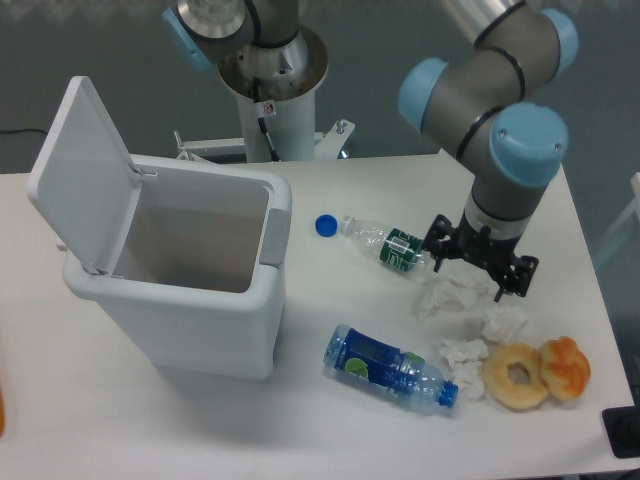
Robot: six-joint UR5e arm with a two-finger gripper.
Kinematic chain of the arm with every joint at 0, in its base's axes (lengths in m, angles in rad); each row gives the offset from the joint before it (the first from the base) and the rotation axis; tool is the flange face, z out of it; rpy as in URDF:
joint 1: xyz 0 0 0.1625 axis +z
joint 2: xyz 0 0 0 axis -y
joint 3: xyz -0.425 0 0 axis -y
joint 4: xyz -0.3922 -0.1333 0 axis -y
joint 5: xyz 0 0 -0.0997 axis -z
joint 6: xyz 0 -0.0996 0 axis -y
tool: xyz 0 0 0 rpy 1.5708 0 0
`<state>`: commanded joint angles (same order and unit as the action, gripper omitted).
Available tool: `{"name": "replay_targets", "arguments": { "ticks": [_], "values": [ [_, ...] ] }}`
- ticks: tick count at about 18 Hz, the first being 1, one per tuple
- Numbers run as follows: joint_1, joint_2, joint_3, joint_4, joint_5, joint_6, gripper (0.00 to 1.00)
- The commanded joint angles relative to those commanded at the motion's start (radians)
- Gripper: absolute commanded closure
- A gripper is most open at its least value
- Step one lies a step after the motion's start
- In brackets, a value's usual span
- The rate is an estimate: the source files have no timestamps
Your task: Pick up the plastic bottle
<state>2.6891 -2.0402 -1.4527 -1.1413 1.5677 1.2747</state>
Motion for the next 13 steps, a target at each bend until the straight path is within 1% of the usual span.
{"name": "replay_targets", "arguments": {
  "ticks": [7,9,10,13],
  "values": [
    [-0.003,0.002,-0.002,-0.002,-0.003,-0.002,0.00],
    [0.001,-0.014,-0.011,0.003,-0.008,-0.012,0.00],
    [0.005,-0.015,-0.012,0.014,-0.009,-0.026,0.00],
    [0.000,-0.018,-0.009,0.043,-0.014,-0.144,0.00]
  ]
}}
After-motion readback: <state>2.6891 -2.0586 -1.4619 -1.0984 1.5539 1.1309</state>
